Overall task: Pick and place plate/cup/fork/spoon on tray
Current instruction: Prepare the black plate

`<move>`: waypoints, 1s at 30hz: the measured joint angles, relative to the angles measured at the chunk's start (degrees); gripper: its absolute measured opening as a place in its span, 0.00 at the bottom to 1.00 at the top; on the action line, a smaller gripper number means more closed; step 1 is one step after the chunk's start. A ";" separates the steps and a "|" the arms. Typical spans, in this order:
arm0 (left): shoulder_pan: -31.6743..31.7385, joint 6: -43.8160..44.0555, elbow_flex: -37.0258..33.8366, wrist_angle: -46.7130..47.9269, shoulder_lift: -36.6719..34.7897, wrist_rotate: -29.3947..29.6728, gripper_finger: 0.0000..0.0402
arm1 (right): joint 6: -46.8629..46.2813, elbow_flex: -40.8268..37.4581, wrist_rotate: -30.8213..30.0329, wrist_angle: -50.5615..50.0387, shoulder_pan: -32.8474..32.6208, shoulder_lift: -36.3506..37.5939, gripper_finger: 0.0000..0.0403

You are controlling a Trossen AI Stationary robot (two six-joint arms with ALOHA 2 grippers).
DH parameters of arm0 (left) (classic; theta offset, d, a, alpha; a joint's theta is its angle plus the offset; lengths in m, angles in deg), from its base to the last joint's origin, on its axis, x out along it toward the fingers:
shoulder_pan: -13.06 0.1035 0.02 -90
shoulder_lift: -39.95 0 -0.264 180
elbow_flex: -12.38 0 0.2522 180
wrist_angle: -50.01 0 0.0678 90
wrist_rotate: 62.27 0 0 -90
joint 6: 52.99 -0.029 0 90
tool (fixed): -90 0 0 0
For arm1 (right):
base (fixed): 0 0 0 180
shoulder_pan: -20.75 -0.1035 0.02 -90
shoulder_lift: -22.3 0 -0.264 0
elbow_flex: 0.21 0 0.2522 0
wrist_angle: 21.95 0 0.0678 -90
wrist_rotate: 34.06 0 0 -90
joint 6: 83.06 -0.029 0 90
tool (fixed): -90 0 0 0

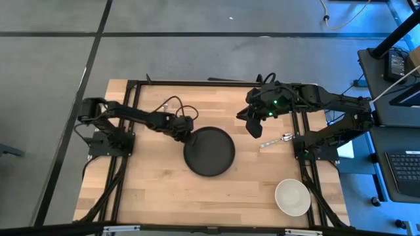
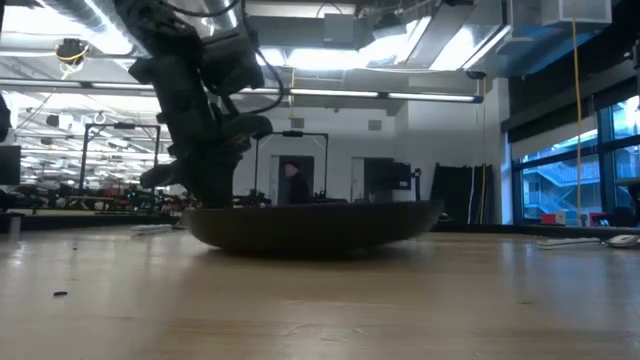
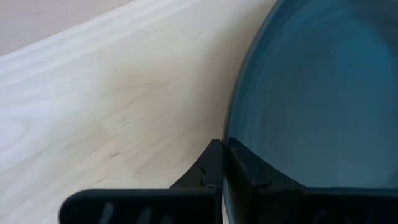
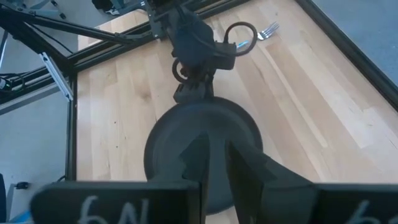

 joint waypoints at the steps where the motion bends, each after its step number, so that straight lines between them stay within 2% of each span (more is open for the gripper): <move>1: -0.03 0.00 0.55 1.30 0.21 -0.02 0.01 | 0.00 0.00 0.00 -0.01 0.00 0.00 0.13; 13: 0.55 -1.69 2.65 3.37 0.30 1.54 0.02 | 0.31 0.00 0.01 -0.07 0.00 0.00 0.13; 24: 0.55 -1.56 2.65 3.27 0.30 2.19 0.12 | 1.76 0.00 0.05 0.02 0.00 0.00 0.13; 30: 0.55 -1.41 2.65 3.08 -0.54 0.45 0.13 | 4.52 0.00 1.40 0.76 0.64 0.00 0.13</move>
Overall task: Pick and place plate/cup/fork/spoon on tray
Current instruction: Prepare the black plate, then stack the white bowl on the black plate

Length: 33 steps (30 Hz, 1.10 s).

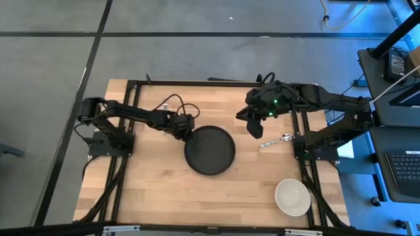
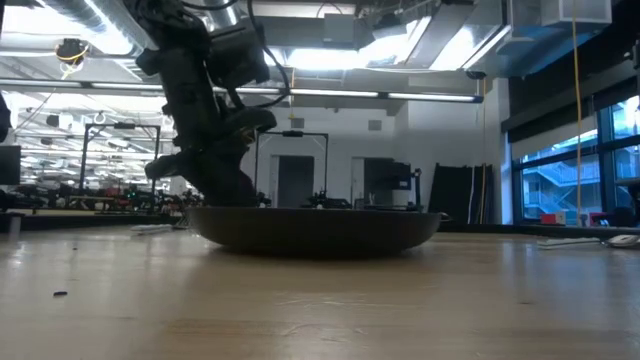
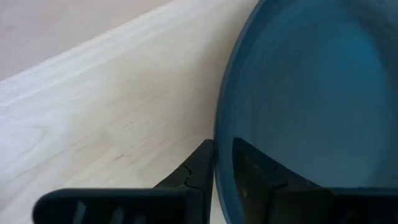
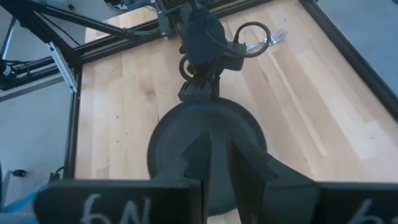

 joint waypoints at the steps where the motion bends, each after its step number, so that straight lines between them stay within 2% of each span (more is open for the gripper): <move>1: 0.12 0.00 0.00 -0.15 -0.45 0.09 0.13 | 0.34 0.00 0.33 -0.09 0.20 0.00 0.13; 7: 1.49 -0.09 0.00 0.22 -3.97 1.50 0.13 | 1.70 0.00 0.76 -3.18 1.25 0.00 0.13; 11: 2.37 -0.09 0.00 0.25 -6.53 1.56 0.13 | 1.26 0.00 0.78 -10.18 2.64 0.00 0.13; 15: 2.34 -0.15 0.00 0.18 -9.96 1.54 0.13 | -3.43 0.00 1.36 -20.60 3.06 0.00 0.13; 19: 2.32 -0.17 0.00 0.24 -13.22 1.59 0.13 | -7.43 -0.92 10.55 -30.25 2.64 0.00 0.15; 23: 2.32 -0.37 -0.02 0.36 -15.64 1.95 0.13 | -8.88 -4.06 15.88 -37.46 0.37 0.01 0.21; 30: 2.30 -2.96 -0.02 0.53 -17.49 2.81 0.13 | -9.22 -14.55 25.38 -38.16 -5.30 0.04 0.33; 33: 2.09 -3.13 -0.02 0.41 -17.47 2.81 0.13 | -11.31 -18.95 26.35 -38.10 -7.54 0.10 0.35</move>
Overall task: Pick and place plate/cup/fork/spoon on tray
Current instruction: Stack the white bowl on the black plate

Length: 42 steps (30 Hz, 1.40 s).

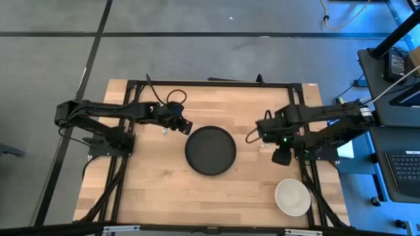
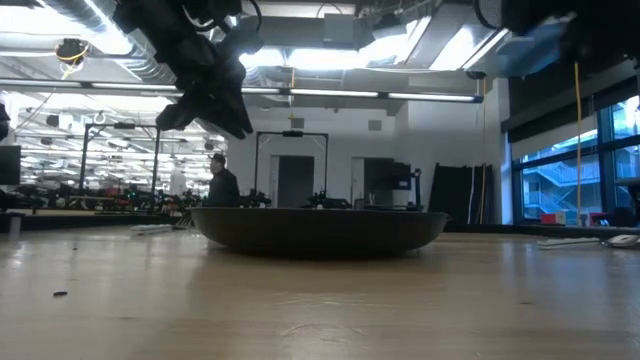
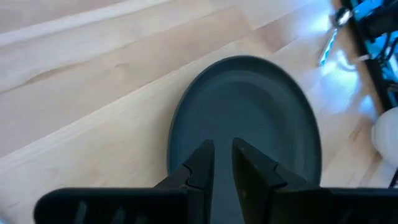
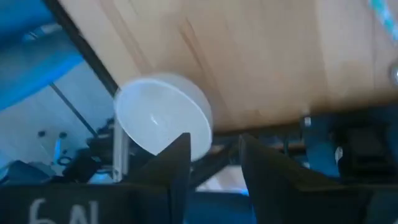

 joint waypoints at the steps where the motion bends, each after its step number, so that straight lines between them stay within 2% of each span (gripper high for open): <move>1: -0.04 0.01 0.00 -0.03 0.04 0.00 0.13 | -0.45 -1.30 0.33 0.05 -0.85 0.12 0.35; 4: -0.06 -0.04 0.00 -0.01 0.04 0.00 0.13 | -0.40 -4.33 1.44 1.10 -3.52 0.27 0.34; 10: -0.06 -0.06 0.00 -0.12 0.04 0.01 0.13 | -2.33 -7.20 1.88 9.36 -9.44 1.76 0.30; 20: -0.06 -0.12 0.00 -0.10 0.04 0.48 0.13 | -7.61 -13.76 1.65 13.17 -20.06 2.57 0.30; 26: -0.06 0.04 0.00 -0.12 0.04 0.48 0.13 | -11.56 -17.44 -2.87 16.76 -22.35 2.55 0.30; 33: -0.06 0.28 0.00 -0.18 0.05 0.48 0.13 | -14.11 -20.89 -1.80 24.84 -23.46 2.52 0.30; 42: -0.06 1.60 0.00 -0.19 0.06 0.47 0.13 | -15.66 -21.74 -3.87 25.99 -27.04 2.52 0.30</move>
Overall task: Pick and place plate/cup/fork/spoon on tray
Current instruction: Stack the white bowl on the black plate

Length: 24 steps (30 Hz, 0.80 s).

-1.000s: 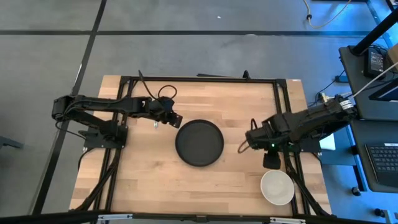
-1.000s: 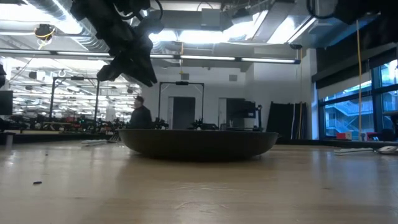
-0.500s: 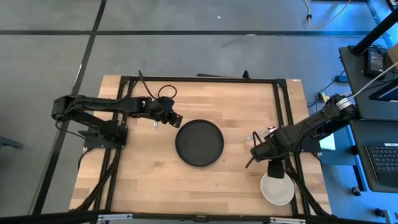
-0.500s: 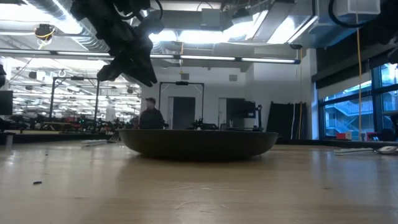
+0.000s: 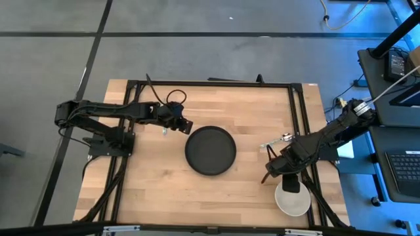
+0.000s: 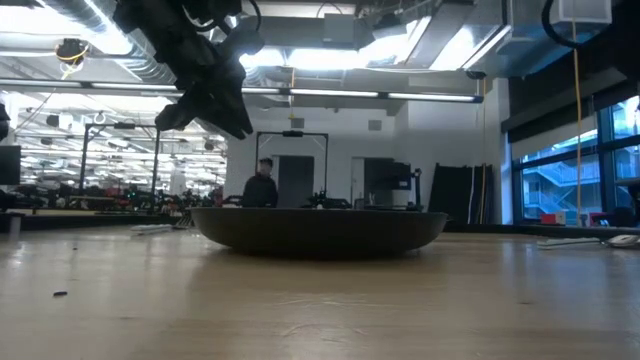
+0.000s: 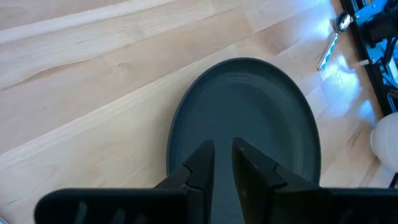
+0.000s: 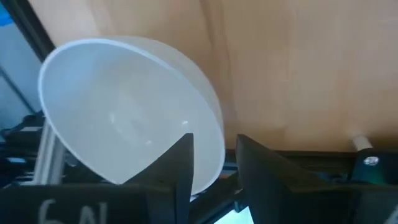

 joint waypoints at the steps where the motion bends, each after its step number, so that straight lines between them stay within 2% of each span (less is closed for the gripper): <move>1: 0.00 0.02 0.00 0.01 0.00 0.00 0.13 | -0.02 0.00 -0.58 -0.01 -0.42 0.00 0.30; 5: 0.00 0.00 0.00 0.01 0.00 0.01 0.13 | -1.26 0.00 -0.80 0.00 -1.35 0.00 0.30; 9: 0.00 -0.02 0.00 0.01 0.00 -0.01 0.13 | -1.70 0.00 -3.71 0.11 -2.47 0.00 0.30; 24: 0.00 -0.05 0.00 0.01 0.00 -0.01 0.13 | -1.59 0.00 -5.18 1.60 -3.30 0.00 0.30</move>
